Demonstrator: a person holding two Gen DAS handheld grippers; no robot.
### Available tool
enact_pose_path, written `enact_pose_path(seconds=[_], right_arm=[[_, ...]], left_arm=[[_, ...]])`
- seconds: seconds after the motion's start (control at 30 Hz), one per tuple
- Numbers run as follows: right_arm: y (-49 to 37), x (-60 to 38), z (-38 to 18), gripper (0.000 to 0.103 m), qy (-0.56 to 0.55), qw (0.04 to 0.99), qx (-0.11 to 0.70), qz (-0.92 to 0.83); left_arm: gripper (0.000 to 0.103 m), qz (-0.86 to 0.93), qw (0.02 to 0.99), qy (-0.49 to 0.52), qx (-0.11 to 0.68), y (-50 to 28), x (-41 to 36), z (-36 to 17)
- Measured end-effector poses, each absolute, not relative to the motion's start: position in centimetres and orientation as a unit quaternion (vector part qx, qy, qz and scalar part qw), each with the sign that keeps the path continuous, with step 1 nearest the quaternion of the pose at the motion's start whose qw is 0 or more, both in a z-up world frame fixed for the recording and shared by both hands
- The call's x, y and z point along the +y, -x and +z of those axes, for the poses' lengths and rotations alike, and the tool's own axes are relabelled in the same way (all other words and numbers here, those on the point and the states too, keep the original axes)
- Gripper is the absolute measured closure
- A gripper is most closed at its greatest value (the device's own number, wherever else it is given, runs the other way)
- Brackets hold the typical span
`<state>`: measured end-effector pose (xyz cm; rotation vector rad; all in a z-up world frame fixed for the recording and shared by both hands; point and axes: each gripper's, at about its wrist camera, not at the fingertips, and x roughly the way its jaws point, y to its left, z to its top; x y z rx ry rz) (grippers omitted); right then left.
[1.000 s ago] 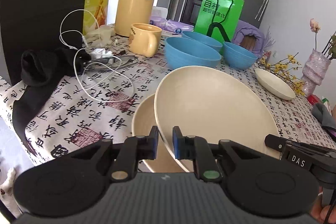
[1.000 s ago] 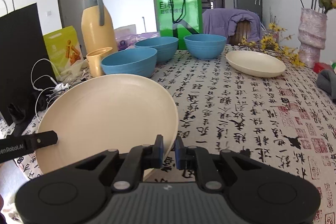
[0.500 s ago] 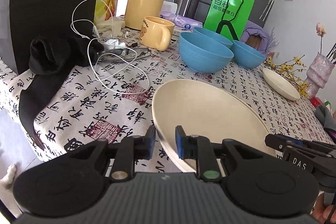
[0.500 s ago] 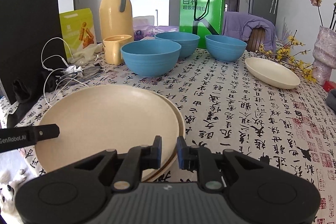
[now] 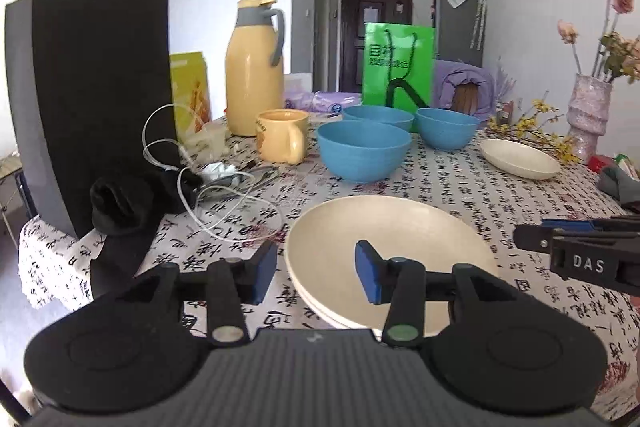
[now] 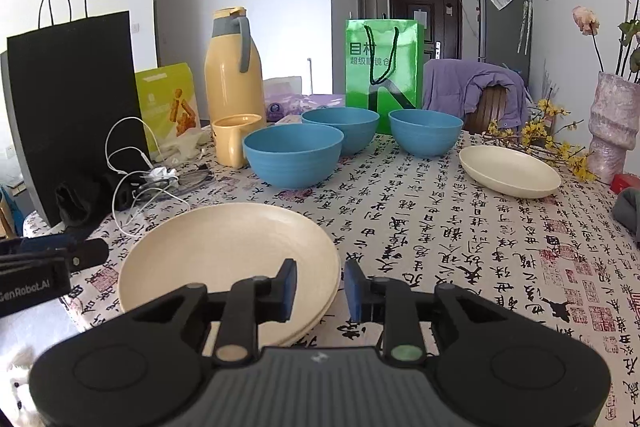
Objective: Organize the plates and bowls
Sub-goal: 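Lower the plate onto the first plate and open both grippers, then withdraw both grippers and move toward the cream plate near the flowers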
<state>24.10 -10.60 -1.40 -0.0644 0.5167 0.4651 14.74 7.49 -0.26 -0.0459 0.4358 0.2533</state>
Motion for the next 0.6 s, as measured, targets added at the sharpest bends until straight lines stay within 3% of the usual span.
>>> enact_pose_path(seconds=[0.1, 0.23, 0.47, 0.6], right_arm=[[-22.9, -12.6, -1.2, 0.057, 0.024, 0.945, 0.24, 0.221], [-21.5, -16.7, -1.4, 0.044, 0.014, 0.957, 0.222, 0.186], [-18.7, -25.4, -2.3, 0.024, -0.01, 0.975, 0.2, 0.091], [-17.9, -29.3, -3.2, 0.02, -0.019, 0.978, 0.202, 0.046]], left_arm=[[0.044, 0.086, 0.976, -0.001, 0.2, -14.2, 4.5, 0.0], [0.03, 0.03, 0.982, -0.025, 0.186, -14.1, 0.3, -0.2], [0.026, -0.067, 0.975, -0.024, 0.208, -16.0, -6.0, -1.2], [0.023, -0.097, 0.971, -0.027, 0.219, -17.3, -8.9, -1.7]])
